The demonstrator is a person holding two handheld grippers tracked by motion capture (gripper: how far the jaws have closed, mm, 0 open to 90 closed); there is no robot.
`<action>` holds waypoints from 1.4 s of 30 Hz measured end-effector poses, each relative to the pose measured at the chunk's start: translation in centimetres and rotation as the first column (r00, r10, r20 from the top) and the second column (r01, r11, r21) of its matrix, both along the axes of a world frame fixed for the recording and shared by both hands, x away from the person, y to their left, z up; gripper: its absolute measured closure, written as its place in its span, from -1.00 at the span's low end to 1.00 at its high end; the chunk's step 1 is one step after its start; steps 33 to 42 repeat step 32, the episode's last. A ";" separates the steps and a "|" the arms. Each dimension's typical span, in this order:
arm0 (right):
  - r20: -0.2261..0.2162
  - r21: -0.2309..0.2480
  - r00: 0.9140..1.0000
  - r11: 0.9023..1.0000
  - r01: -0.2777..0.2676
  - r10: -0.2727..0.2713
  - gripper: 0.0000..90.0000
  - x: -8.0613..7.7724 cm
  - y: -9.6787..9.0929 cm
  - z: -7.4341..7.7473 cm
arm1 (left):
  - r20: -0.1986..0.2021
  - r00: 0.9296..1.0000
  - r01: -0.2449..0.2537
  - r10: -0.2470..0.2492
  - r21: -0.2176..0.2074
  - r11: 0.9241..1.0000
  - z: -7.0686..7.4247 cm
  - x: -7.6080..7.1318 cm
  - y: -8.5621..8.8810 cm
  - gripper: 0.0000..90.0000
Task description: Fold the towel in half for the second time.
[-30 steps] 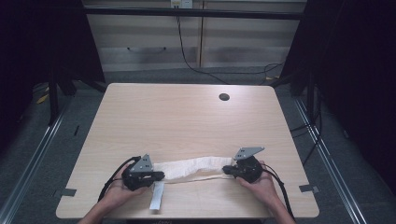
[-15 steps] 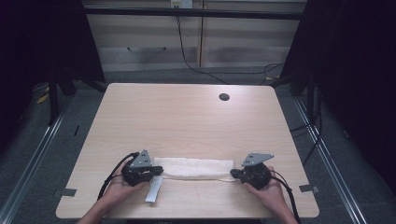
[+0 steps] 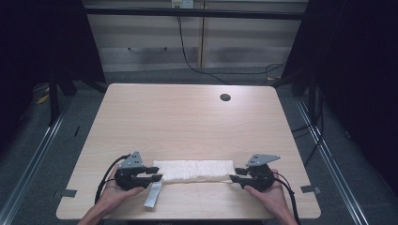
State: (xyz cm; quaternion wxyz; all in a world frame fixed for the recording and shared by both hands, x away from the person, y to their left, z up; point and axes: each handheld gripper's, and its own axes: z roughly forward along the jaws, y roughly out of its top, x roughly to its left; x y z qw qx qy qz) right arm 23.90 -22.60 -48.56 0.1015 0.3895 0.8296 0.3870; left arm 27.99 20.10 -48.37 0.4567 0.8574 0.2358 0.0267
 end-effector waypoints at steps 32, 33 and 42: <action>0.068 0.032 0.937 0.940 0.340 -0.342 -0.35 -0.6 -7.9 -0.5 | -0.081 0.920 -0.385 0.383 -0.004 0.923 -0.5 1.6 7.6 -0.49; 0.068 0.032 0.937 0.940 0.340 -0.342 -0.35 -0.6 -7.9 -0.5 | -0.081 0.920 -0.385 0.383 -0.004 0.923 -0.5 1.6 7.6 -0.49; 0.068 0.032 0.937 0.940 0.340 -0.342 -0.35 -0.6 -7.9 -0.5 | -0.081 0.920 -0.385 0.383 -0.004 0.923 -0.5 1.6 7.6 -0.49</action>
